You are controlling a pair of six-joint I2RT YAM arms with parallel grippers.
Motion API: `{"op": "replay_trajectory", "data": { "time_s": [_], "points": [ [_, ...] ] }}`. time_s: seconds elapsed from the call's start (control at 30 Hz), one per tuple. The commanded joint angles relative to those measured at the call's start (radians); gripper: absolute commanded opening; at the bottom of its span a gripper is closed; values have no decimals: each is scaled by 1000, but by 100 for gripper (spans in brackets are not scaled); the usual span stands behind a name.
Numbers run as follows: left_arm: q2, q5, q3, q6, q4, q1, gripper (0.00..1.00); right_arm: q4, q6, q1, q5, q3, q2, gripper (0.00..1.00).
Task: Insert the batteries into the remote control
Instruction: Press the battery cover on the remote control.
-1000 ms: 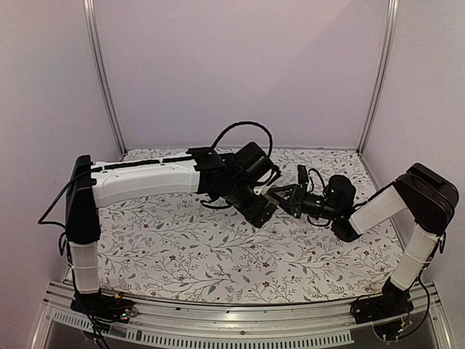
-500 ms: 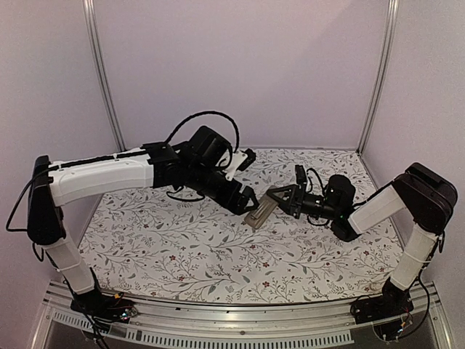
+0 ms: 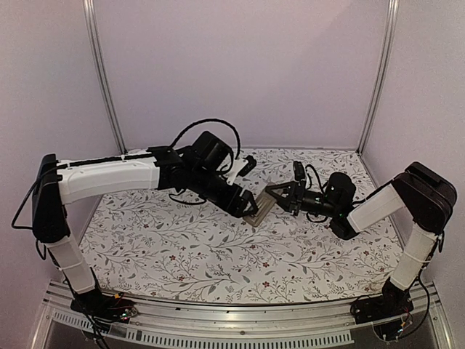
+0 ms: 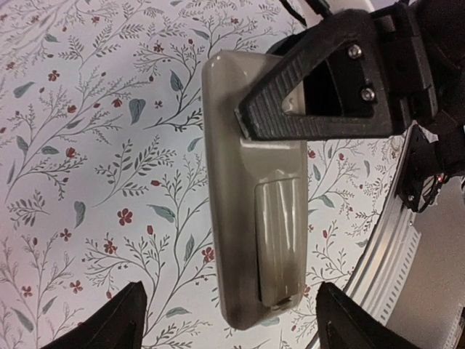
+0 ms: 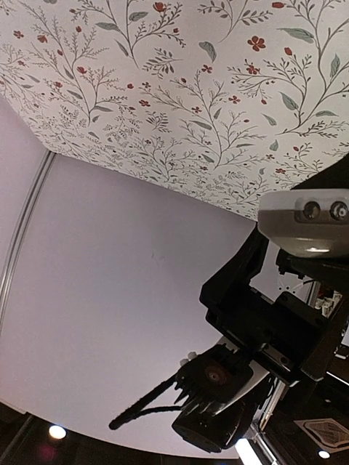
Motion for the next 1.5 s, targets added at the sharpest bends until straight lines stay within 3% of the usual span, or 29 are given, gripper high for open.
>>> {"op": "replay_trajectory", "data": {
  "time_s": [0.0, 0.2, 0.5, 0.8, 1.17, 1.3, 1.47],
  "points": [
    [39, -32, 13, 4, -8, 1, 80, 69, 25, 9, -20, 22, 16, 0],
    [80, -106, 20, -12, -51, 7, 73, 167, 79, 12, -33, 25, 25, 0],
    [113, -89, 6, -29, -60, 13, 64, 197, 77, 19, -41, 24, -6, 0],
    [85, -80, -42, 14, -85, -4, 63, 197, 89, 6, -35, 31, -16, 0],
    [98, -186, -39, 102, -182, -59, 63, 196, 98, -1, -31, 31, -21, 0],
    [68, -203, -27, 91, -168, -39, 68, 171, 90, 0, -30, 30, -9, 0],
    [-35, -218, -31, 73, -59, -27, 84, 21, 28, 2, -16, 27, -15, 0]
  ]
}}
